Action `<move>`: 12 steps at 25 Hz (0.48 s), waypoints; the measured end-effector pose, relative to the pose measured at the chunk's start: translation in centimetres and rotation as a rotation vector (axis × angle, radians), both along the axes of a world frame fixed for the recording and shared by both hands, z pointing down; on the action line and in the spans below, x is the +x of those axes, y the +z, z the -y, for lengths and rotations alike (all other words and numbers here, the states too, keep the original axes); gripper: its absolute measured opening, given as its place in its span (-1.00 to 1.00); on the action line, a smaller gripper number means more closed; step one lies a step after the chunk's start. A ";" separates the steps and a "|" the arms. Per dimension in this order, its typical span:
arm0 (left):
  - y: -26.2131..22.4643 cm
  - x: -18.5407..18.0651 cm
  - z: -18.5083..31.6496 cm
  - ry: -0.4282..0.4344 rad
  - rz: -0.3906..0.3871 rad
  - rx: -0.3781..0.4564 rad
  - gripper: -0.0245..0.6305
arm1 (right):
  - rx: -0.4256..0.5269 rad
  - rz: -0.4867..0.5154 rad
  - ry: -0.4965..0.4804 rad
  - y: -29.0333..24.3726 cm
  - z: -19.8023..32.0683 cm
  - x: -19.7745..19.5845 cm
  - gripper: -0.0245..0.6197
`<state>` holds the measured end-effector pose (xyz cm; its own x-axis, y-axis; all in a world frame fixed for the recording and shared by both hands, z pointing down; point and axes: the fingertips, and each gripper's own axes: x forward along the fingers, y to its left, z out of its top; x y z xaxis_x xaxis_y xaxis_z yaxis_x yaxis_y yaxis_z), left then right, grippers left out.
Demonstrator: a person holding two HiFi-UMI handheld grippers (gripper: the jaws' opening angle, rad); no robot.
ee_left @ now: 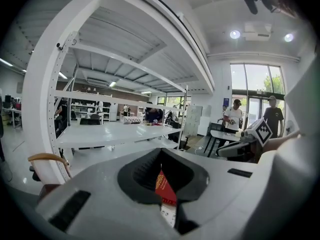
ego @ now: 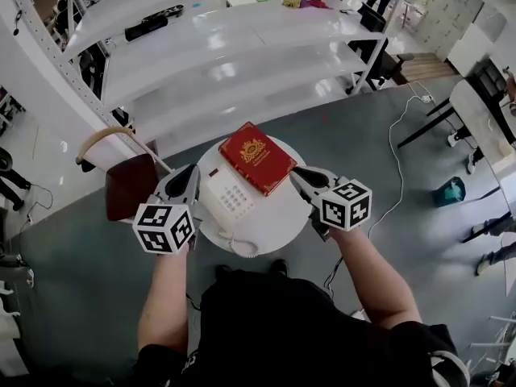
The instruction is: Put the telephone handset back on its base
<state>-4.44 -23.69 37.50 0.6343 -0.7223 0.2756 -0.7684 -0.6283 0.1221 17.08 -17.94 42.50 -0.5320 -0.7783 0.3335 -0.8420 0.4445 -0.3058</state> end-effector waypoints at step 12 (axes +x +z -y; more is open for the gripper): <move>-7.5 -1.4 1.5 0.010 -0.024 0.189 -0.90 | 0.398 -0.006 0.108 -15.0 -0.2 -0.1 -0.91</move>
<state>-5.81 -25.19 30.00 0.6464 -0.7534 0.1206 -0.7603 -0.6493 0.0194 16.95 -17.74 27.51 -0.4391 -0.8984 -0.0019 -0.8916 0.4360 -0.1223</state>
